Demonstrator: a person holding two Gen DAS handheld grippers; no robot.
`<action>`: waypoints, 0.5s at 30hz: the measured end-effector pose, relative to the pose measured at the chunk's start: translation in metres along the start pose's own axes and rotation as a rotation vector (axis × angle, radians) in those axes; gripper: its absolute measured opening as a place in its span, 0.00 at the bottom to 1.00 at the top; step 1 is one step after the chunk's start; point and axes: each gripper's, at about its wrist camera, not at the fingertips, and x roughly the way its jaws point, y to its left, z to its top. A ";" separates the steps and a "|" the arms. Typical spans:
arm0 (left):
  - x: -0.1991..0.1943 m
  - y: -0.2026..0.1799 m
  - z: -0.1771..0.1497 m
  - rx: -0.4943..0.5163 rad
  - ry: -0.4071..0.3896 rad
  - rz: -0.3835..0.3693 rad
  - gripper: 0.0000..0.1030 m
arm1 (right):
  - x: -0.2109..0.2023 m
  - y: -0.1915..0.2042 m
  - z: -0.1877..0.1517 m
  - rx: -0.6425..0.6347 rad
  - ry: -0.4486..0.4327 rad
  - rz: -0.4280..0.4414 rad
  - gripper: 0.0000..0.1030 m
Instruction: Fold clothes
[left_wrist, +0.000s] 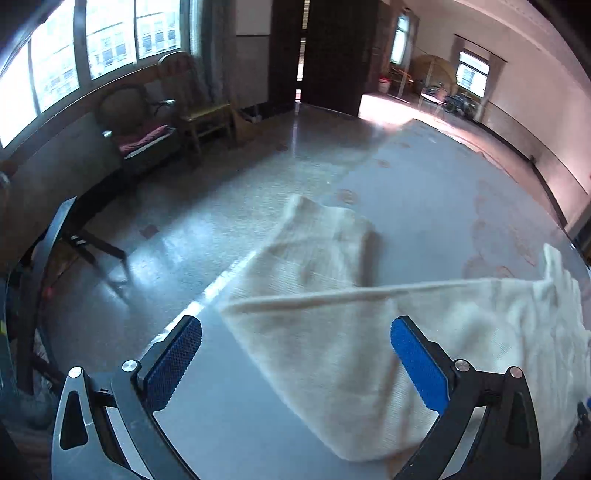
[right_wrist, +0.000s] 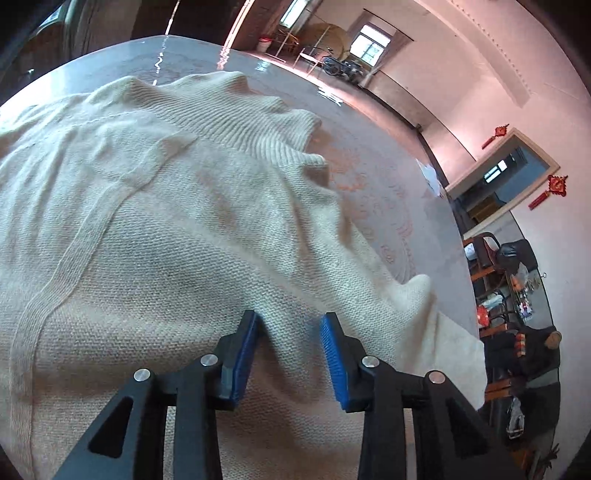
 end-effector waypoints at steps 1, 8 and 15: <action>0.007 0.020 0.009 -0.050 0.010 0.041 1.00 | 0.001 -0.003 0.001 0.020 0.007 -0.005 0.37; 0.074 0.080 0.050 -0.224 0.189 0.057 1.00 | 0.004 -0.022 -0.010 0.266 0.001 0.085 0.38; 0.119 0.007 0.075 0.151 0.207 0.204 1.00 | 0.000 -0.007 -0.003 0.223 0.030 0.017 0.38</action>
